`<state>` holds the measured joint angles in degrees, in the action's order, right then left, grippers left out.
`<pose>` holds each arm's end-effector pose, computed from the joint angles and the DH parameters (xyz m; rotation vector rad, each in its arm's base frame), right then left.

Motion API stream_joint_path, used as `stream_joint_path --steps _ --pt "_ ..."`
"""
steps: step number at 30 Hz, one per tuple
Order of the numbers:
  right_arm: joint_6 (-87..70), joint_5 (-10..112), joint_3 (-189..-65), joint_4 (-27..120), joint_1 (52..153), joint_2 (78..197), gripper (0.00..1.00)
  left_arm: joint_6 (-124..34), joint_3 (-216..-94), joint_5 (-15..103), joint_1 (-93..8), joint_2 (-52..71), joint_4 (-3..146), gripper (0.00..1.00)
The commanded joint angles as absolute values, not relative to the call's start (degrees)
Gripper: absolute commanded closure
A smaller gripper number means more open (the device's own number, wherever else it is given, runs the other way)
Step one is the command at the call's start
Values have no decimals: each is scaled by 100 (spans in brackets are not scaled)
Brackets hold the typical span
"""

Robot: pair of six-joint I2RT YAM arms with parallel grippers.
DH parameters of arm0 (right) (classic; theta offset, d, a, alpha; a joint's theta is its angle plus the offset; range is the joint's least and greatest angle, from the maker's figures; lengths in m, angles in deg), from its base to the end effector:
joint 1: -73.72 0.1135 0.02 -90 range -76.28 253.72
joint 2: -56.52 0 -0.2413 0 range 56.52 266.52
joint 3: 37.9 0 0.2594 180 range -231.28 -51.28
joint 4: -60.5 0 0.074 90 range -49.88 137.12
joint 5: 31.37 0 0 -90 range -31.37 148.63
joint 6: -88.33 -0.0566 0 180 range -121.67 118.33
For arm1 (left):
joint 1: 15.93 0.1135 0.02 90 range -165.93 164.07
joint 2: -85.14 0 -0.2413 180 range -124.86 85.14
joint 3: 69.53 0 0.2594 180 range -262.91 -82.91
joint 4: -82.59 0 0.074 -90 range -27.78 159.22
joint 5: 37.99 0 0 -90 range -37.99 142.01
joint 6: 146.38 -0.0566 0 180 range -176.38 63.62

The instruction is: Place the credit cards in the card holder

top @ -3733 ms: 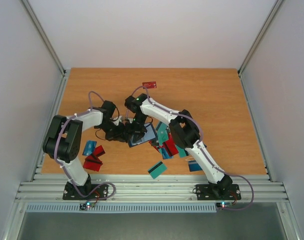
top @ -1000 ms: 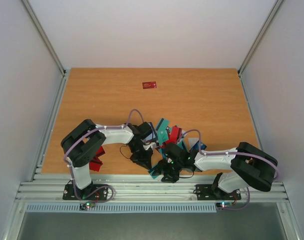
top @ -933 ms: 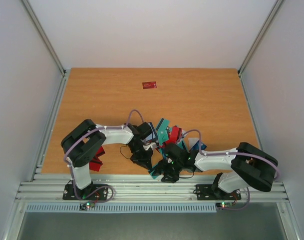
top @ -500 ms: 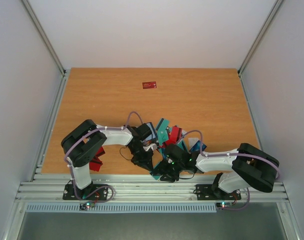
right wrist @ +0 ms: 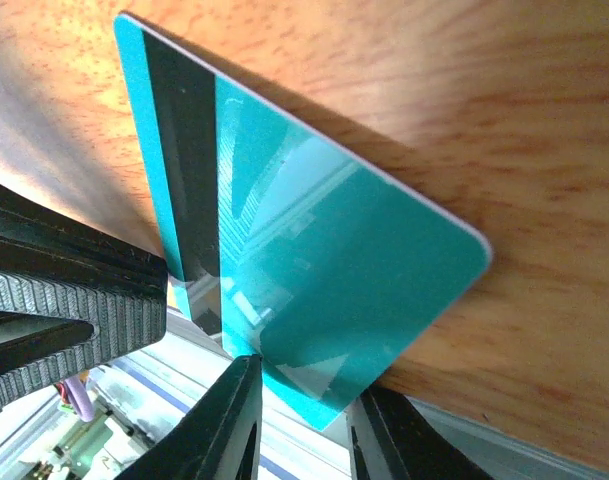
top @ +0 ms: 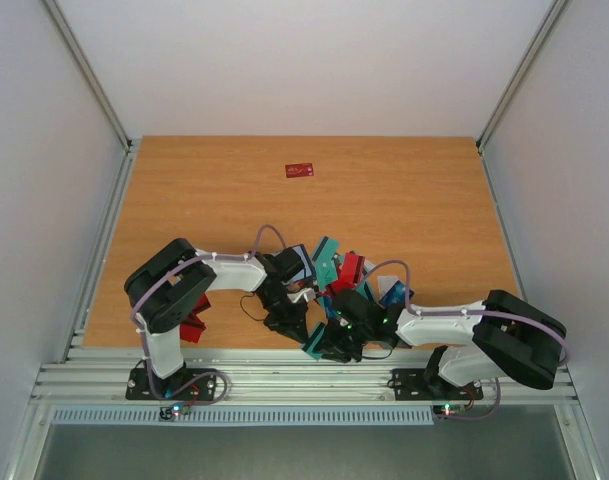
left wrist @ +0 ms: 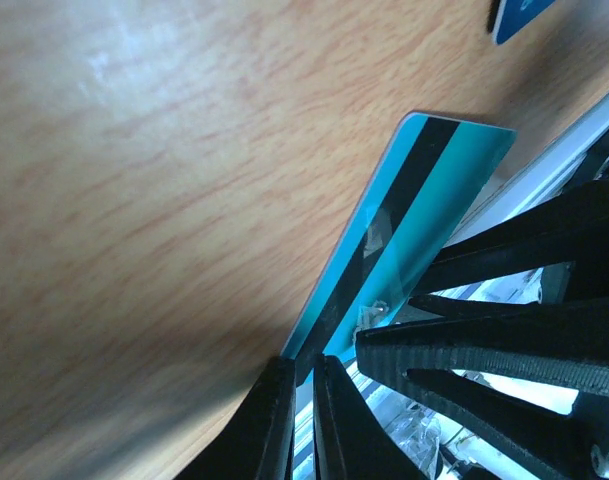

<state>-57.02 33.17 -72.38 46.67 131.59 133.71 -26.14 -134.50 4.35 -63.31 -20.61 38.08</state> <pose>0.0996 0.2044 0.0685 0.2602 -2.8898 -1.0864 0.1663 -0.2426 0.0646 -0.4213 -2.4879 0.9333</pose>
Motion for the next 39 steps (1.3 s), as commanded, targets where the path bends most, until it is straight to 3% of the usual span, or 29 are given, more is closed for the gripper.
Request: stream_joint_path --steps 1,15,23,34,39 --pt "-5476 3896 -7393 4548 13111 13210 76 -2505 -13257 848 -6410 -2362 4036 91" --pt "-4821 3834 -8054 3372 13081 13105 94 -2401 -13163 1209 -6412 -2046 4103 91" --pt "-4016 3668 -8625 2652 13023 13150 99 -2166 -13281 1478 -6416 -1682 3968 91" --pt "-2148 3012 -9682 1072 12051 12597 99 -2650 -14677 3805 -6331 -115 1912 93" --pt "-1446 2069 -10241 740 11297 12410 99 -2719 -15735 3638 -5728 372 1127 85"
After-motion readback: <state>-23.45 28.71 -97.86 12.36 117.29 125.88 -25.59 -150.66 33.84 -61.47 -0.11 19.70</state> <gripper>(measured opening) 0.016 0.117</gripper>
